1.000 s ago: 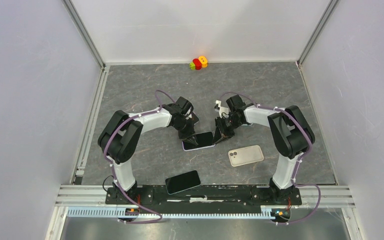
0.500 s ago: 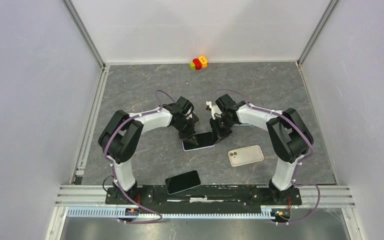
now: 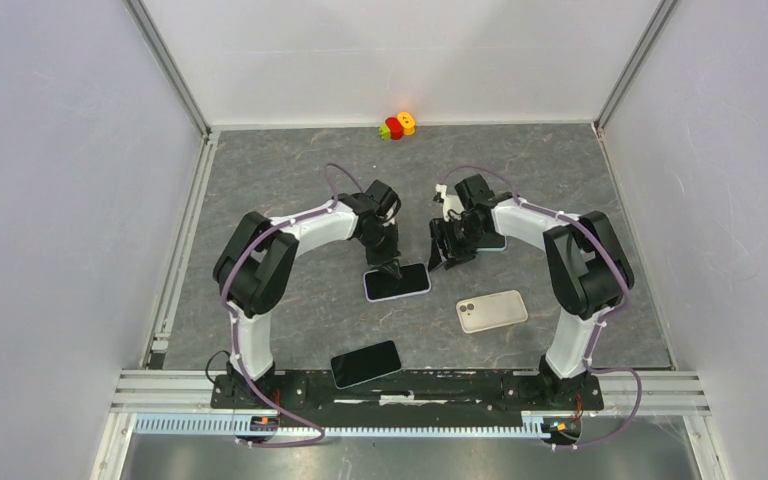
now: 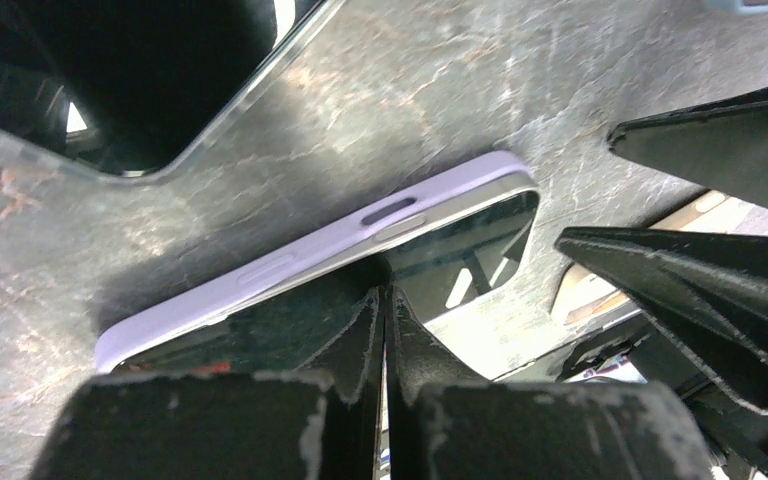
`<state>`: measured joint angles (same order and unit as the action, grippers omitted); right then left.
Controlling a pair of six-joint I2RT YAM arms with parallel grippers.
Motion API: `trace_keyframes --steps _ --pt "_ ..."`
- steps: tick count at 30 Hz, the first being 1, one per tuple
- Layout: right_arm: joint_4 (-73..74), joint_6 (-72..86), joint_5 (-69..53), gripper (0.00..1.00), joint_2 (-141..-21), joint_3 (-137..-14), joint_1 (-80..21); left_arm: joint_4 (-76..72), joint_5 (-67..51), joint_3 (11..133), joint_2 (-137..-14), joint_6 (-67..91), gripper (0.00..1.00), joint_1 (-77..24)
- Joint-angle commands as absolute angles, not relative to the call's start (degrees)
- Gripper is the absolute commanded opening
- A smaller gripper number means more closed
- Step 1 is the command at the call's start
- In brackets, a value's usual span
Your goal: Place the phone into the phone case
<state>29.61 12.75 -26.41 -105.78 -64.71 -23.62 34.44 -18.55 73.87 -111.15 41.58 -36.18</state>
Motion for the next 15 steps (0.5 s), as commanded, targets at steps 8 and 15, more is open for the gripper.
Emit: trace_keyframes --steps 8,15 --pt "26.0 13.6 -29.7 0.45 -112.3 -65.0 -23.5 39.4 -12.5 82.1 -119.4 36.2 0.02 -38.1" --pt "27.7 11.6 -23.4 0.29 -114.5 -64.7 -24.1 40.7 -11.8 83.9 -122.0 35.8 0.02 -38.4"
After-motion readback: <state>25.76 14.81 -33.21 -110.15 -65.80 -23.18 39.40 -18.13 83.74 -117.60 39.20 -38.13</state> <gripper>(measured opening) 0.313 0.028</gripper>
